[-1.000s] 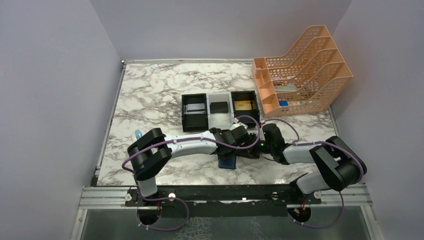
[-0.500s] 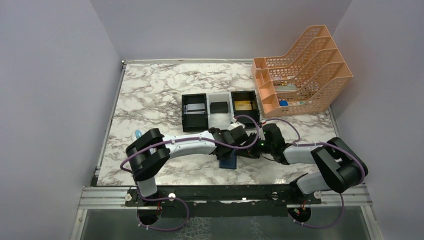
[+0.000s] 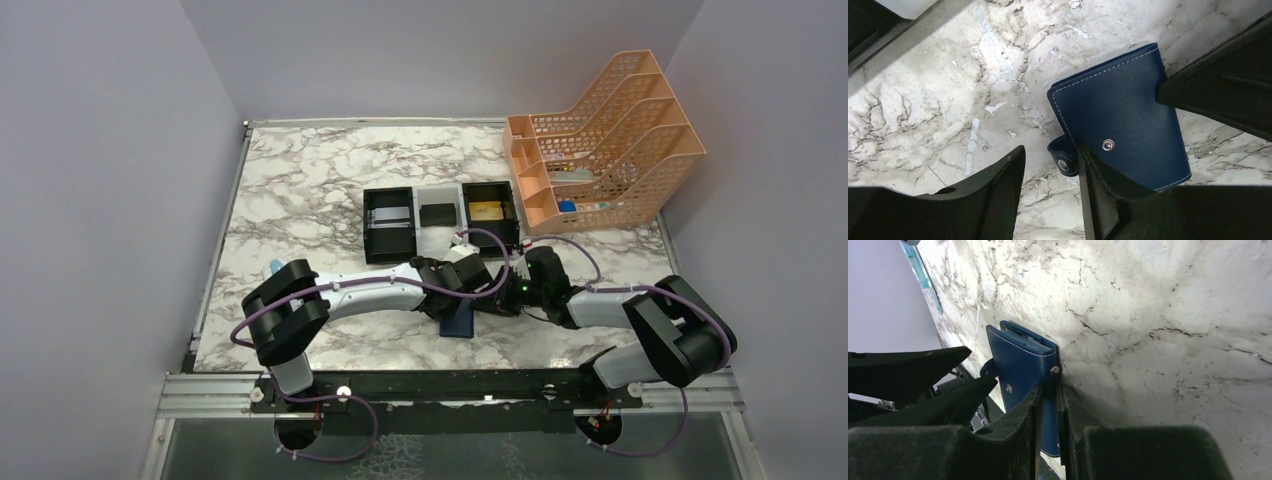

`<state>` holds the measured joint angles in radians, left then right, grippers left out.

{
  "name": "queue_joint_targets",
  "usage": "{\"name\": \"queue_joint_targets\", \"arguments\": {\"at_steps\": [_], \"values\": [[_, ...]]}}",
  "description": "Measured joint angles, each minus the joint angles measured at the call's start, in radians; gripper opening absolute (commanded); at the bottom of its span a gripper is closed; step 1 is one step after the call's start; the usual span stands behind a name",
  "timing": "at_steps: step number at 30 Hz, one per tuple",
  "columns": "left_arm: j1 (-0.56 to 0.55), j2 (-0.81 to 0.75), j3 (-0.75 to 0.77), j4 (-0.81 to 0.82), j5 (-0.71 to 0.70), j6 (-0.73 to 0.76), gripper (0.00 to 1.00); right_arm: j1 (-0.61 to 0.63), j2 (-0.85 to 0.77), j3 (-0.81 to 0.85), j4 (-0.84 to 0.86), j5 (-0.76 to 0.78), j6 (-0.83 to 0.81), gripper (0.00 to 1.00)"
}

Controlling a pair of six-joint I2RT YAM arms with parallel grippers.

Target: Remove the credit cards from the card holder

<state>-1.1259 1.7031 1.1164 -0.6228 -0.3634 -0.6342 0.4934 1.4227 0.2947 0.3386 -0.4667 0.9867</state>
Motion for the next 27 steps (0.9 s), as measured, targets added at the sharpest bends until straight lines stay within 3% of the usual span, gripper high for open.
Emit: {"name": "queue_joint_targets", "arguments": {"at_steps": [12,17,20,21,27], "values": [[0.0,-0.026,-0.06,-0.016,-0.008,-0.049,0.29,0.0,-0.004,0.004,-0.011,0.003,-0.006,0.17],[0.0,-0.026,-0.081,-0.008,-0.007,-0.064,0.18,0.0,-0.004,0.007,-0.019,0.003,-0.009,0.17],[0.0,-0.026,-0.081,0.009,-0.007,-0.067,0.05,0.0,-0.006,0.008,-0.021,0.003,-0.014,0.19],[0.0,-0.026,-0.081,0.014,-0.007,-0.069,0.0,0.0,-0.007,0.008,-0.022,0.003,-0.016,0.2],[0.0,-0.039,-0.085,0.045,-0.004,-0.074,0.0,0.0,-0.038,0.02,-0.057,0.008,-0.05,0.44]]}}
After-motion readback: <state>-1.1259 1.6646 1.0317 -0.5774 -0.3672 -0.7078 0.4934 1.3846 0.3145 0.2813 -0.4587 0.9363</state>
